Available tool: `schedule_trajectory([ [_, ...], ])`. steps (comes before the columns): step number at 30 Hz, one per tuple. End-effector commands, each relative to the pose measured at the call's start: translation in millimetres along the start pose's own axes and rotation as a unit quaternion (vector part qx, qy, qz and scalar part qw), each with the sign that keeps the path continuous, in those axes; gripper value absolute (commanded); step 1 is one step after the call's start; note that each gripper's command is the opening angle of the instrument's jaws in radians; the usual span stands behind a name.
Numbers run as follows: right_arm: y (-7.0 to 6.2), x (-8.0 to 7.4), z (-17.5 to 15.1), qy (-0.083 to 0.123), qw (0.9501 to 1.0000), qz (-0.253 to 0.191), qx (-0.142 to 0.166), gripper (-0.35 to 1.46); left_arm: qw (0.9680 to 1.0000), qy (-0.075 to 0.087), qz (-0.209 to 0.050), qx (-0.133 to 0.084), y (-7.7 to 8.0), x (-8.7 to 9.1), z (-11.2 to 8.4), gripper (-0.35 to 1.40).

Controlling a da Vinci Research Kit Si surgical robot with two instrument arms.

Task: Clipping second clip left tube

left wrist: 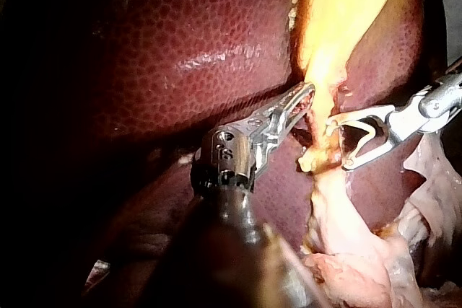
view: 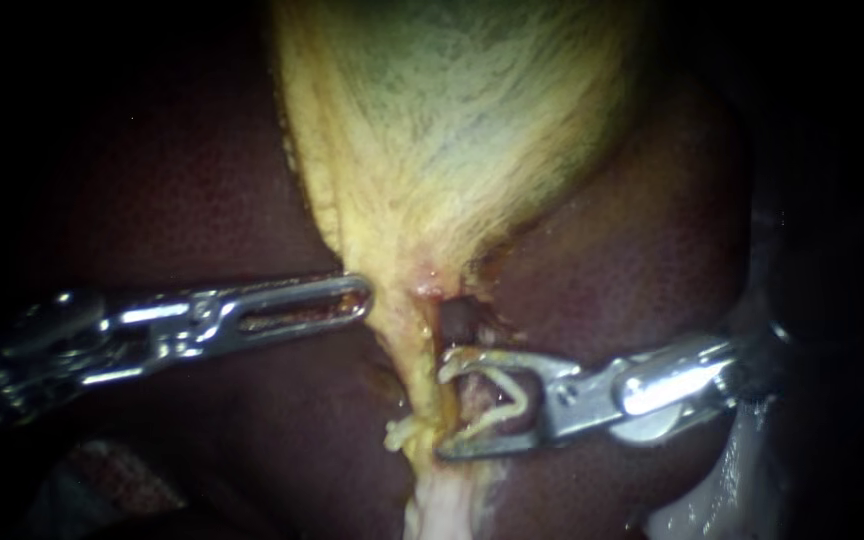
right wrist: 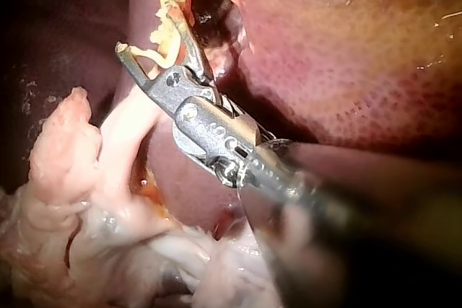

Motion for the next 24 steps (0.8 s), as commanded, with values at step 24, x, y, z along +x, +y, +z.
schedule_trajectory([
  [24,1.4,-2.9,3.9,-0.042,0.9990,0.001,-0.016,0.57,0.9998,-0.015,-0.007,0.010,-4.0,-0.4,0.7,-0.35],
])
